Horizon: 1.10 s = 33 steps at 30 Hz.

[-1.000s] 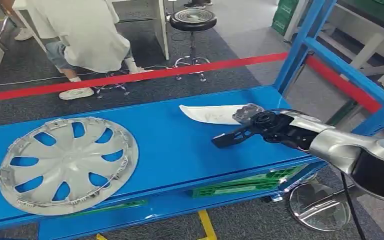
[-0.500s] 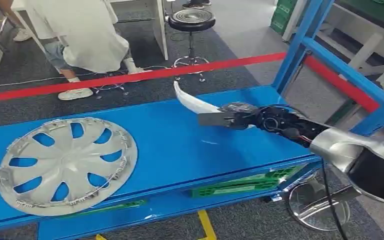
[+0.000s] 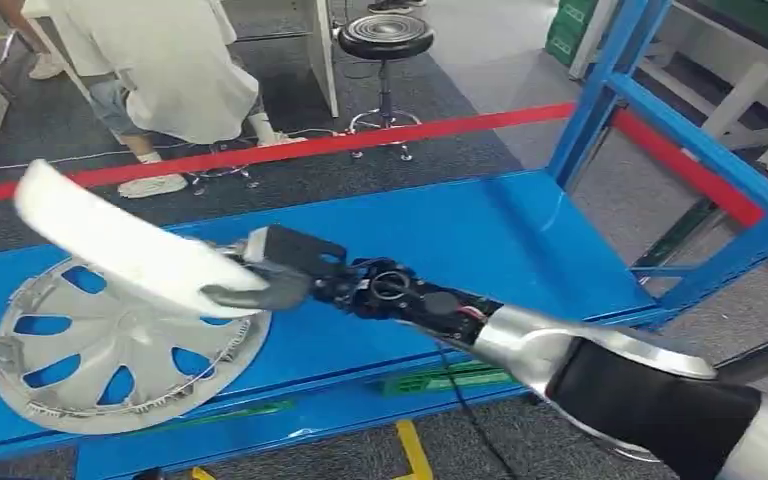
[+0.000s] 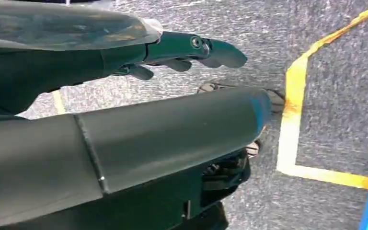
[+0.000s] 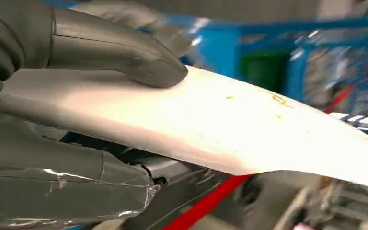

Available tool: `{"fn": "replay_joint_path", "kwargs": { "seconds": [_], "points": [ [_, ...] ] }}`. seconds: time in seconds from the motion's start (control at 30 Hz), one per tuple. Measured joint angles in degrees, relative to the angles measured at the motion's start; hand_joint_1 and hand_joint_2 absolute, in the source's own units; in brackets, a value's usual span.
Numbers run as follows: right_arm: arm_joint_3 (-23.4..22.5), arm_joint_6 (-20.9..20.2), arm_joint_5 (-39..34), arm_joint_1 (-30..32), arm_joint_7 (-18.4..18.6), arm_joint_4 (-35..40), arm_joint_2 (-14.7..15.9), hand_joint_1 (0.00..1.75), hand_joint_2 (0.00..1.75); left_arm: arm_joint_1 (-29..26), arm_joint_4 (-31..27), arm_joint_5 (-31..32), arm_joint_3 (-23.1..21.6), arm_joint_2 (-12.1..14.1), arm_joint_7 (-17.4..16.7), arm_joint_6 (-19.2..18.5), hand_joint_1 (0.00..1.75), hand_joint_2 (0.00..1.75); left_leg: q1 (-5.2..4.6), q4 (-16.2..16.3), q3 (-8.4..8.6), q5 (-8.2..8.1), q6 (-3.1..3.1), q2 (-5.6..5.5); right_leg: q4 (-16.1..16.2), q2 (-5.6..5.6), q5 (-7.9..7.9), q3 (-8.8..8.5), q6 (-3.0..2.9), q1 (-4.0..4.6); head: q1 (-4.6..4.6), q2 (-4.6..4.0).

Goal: Take the parts from the cabinet and place them on the table.

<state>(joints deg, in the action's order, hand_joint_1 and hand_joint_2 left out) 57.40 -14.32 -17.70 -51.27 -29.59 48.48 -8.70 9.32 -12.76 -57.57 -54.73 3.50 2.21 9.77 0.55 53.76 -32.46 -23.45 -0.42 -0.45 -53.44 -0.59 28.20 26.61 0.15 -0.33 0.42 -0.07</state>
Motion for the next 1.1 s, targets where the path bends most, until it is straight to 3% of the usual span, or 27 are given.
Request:
{"fn": "replay_joint_path", "kwargs": {
  "seconds": [0.1,0.33,0.67,1.03,1.1],
  "points": [
    [-0.31,0.22,-0.52,1.06,0.76,3.27,-2.53,1.75,1.75,-0.02,0.0,0.13,0.0,0.0,-0.44,0.02,0.0,0.0,0.02,-0.03,0.0,-0.02,-0.03,-0.02,0.0,0.03,0.07,0.04,-0.09,-0.01,0.0,0.0],
    [-0.39,-1.79,-0.94,4.63,-0.42,9.46,-4.91,1.75,1.75,0.08,0.0,0.2,0.0,0.02,-0.72,0.09,0.0,0.0,0.01,-0.03,0.01,-0.06,-0.08,0.03,0.02,0.01,0.07,0.07,-0.1,-0.08,0.07,0.0],
    [-0.39,-2.3,-0.37,6.36,-0.35,13.99,-5.44,1.75,1.75,0.11,0.0,-0.83,0.0,0.0,0.72,0.07,0.0,0.0,0.0,-0.03,0.03,-0.06,-0.08,0.03,0.02,0.01,0.06,0.06,-0.1,-0.06,0.04,0.0],
    [0.15,-2.47,1.97,10.87,0.57,16.32,-5.46,1.75,1.75,1.32,0.0,-9.2,3.65,0.22,20.5,-3.04,0.0,0.0,0.01,-0.03,0.03,-0.07,-0.1,0.06,0.02,-0.01,0.07,0.11,-0.11,-0.05,0.0,0.0],
    [0.15,-2.47,2.19,11.43,0.61,16.52,-5.44,1.75,1.75,1.72,0.0,-9.2,4.59,0.26,21.88,-2.04,0.0,0.0,0.01,-0.03,0.03,-0.07,-0.1,0.06,0.02,-0.01,0.07,0.1,-0.11,-0.05,0.07,0.0]
  ]
}}
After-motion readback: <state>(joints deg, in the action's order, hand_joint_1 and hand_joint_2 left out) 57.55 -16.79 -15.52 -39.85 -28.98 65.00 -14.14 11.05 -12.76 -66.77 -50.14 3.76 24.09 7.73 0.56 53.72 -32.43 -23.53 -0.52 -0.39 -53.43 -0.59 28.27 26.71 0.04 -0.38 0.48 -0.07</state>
